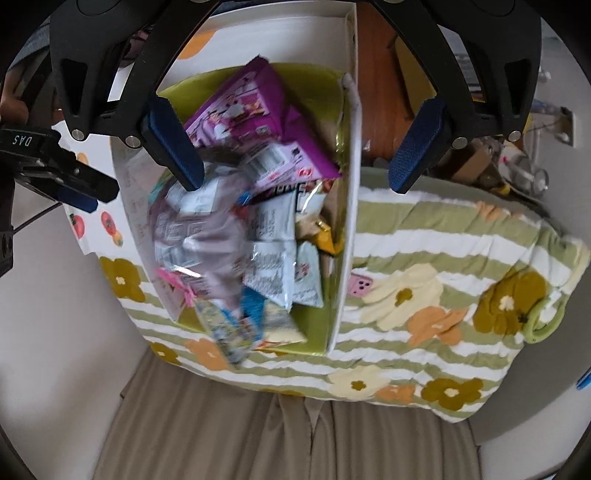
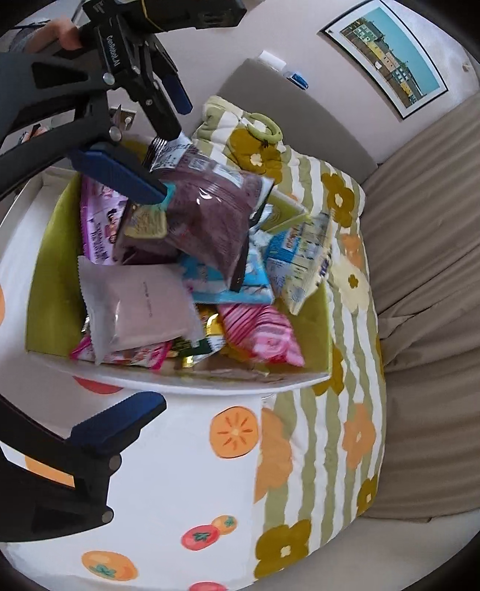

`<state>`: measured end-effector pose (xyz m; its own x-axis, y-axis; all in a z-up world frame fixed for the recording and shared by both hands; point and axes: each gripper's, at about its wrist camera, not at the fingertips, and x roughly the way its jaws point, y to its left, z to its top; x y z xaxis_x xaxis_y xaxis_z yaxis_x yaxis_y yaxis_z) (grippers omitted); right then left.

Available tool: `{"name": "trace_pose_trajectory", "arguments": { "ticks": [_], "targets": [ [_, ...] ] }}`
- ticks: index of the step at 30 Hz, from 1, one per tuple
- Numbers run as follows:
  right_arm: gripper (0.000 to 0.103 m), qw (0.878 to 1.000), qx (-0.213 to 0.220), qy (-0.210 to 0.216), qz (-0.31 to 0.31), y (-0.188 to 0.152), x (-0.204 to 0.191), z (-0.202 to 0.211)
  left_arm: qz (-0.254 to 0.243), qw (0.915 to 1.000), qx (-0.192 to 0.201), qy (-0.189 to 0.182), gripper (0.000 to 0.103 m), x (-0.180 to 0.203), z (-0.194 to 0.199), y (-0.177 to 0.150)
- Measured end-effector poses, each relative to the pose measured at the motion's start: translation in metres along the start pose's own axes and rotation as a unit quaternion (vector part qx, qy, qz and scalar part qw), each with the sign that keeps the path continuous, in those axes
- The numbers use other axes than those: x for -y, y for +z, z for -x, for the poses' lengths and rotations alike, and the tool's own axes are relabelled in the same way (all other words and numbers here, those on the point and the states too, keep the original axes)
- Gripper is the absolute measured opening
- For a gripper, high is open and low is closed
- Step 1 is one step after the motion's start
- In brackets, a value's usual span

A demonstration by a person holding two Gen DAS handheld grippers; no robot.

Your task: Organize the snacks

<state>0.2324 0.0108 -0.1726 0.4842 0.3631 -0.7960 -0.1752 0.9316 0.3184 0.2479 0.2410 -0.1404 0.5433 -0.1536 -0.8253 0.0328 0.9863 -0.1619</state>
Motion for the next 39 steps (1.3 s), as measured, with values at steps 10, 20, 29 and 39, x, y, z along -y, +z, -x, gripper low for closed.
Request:
{"name": "trace_pose_trajectory", "arguments": {
  "ticks": [10,20,29,39],
  "targets": [
    [0.101,0.999,0.022,-0.001,0.024,-0.008,-0.006,0.027,0.005,0.9992,0.035,0.019,0.099,0.012,0.036,-0.015],
    [0.101,0.993,0.102,-0.023,0.054,-0.028,-0.004,0.121,-0.012,0.9923,0.12,0.03,0.099,0.069,0.121,-0.037],
    [0.101,0.972,0.197,-0.122,0.046,-0.062,0.008,0.226,-0.044,0.9722,0.228,0.033,0.103,0.13,0.213,-0.074],
    [0.101,0.958,0.223,-0.173,0.045,-0.098,0.016,0.263,-0.054,0.969,0.24,0.017,0.102,0.161,0.229,-0.109]
  ]
}}
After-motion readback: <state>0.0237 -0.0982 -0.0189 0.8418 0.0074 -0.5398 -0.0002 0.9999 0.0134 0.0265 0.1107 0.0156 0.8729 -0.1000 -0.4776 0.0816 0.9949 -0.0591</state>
